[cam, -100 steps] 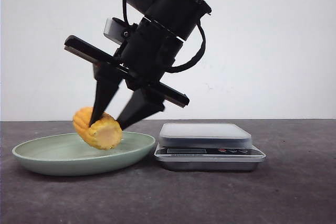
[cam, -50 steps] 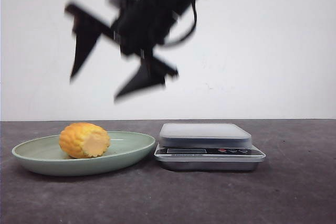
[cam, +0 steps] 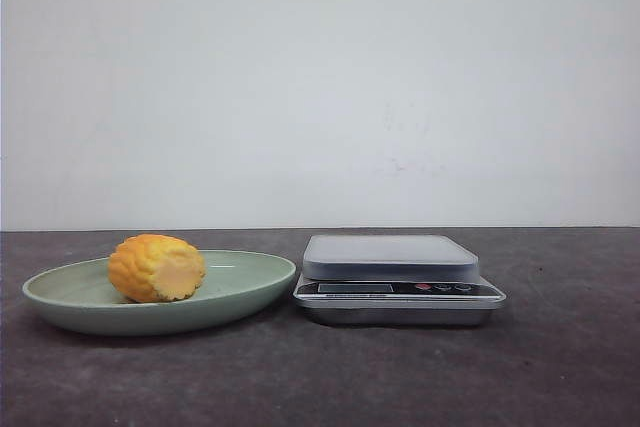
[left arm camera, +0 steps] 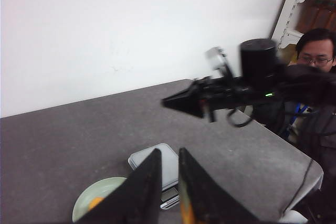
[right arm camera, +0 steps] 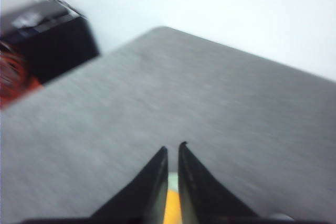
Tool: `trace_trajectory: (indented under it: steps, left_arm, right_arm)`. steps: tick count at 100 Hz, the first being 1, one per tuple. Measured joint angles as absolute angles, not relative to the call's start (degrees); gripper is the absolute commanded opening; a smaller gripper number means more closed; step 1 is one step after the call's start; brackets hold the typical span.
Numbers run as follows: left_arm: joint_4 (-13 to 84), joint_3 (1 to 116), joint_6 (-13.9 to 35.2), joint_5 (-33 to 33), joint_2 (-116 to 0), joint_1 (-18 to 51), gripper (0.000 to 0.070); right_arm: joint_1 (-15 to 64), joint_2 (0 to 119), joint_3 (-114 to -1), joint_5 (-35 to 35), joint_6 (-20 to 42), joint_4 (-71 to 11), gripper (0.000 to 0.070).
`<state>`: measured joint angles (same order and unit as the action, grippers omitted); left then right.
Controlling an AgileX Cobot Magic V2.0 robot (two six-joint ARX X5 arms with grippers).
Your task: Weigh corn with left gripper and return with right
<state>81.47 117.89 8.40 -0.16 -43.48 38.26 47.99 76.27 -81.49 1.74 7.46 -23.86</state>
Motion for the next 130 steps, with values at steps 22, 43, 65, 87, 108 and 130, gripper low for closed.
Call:
trace_trajectory:
  steps: [22, 43, 65, 87, 108, 130]
  left_arm:
    - [81.47, 117.89, 8.34, -6.28, -42.96, 38.26, 0.0012]
    - [81.47, 117.82, 8.34, -11.79, -42.94, 38.28, 0.0012]
    - [81.47, 117.23, 8.34, -13.56, -42.87, 38.28, 0.0012]
    - [81.47, 115.61, 8.38, -13.56, -42.76, 38.28, 0.0012]
    - [81.47, 115.33, 8.40, -13.56, -42.74, 38.28, 0.0012]
    - [81.47, 115.33, 8.40, -13.56, -42.74, 38.28, 0.0012]
  right_arm:
    - [48.31, 66.83, -80.82, 16.49, 2.15, -35.29, 0.0007]
    - [50.24, 52.69, -70.04, 16.64, -1.10, -21.32, 0.0007]
    - [51.59, 40.21, -57.80, 18.13, -4.62, -12.97, 0.0007]
    - [51.37, 38.00, -56.21, 19.46, -4.69, -18.70, 0.0007]
    - [51.42, 36.36, -56.21, 19.59, -4.69, -18.11, 0.0007]
    - [51.37, 36.60, -56.21, 19.55, -4.69, -18.17, 0.0007]
